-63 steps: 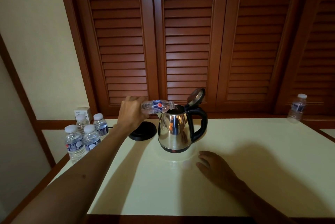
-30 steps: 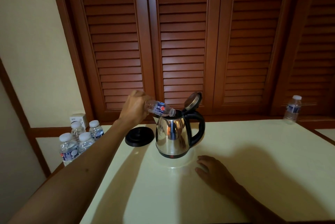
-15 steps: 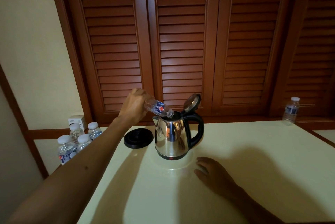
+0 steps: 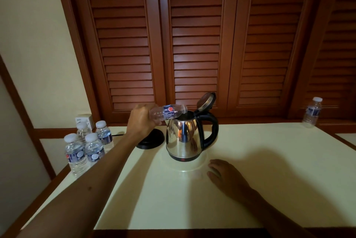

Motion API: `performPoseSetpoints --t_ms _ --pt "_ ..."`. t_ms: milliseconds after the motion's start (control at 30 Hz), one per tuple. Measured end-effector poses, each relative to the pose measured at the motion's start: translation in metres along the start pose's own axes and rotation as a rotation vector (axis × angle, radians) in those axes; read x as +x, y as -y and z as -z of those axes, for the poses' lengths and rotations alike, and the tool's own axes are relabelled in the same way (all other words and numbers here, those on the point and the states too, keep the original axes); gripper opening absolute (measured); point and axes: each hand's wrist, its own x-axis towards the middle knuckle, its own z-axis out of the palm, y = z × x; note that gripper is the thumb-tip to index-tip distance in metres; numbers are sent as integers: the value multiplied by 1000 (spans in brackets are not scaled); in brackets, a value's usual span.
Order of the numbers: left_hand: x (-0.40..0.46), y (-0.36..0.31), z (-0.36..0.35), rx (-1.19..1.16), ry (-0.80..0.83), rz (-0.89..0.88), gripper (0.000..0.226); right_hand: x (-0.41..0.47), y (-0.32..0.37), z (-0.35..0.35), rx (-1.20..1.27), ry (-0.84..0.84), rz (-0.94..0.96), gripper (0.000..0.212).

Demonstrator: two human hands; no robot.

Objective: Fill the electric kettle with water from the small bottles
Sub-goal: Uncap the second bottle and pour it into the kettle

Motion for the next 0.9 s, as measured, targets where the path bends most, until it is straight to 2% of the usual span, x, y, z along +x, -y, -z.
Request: performPoseSetpoints --t_ms 100,200,367,433,533,600,667,767,833,900 --pt "-14 -3 -5 -99 14 110 48 0 6 2 -75 -11 61 52" --pt "-30 1 -15 -231 22 291 53 2 15 1 -107 3 143 57" --pt "-64 7 -31 -483 97 483 68 3 40 -1 8 -15 202 42" --pt "-80 9 -36 -525 138 518 69 6 46 1 -21 48 197 41" --pt "-104 13 -46 -597 188 587 66 12 52 6 -146 230 187 42" --pt "-119 14 -53 -696 198 623 58 16 55 9 -166 266 216 38" --pt "-132 8 -58 -812 204 665 47 19 59 13 -98 260 238 31" --pt "-144 0 -64 -880 194 711 45 27 75 26 181 185 236 18" --pt "-148 -2 -67 -871 183 699 50 37 90 39 299 118 209 17" --pt "-151 -1 -70 -876 192 684 55 47 108 52 286 41 218 25"
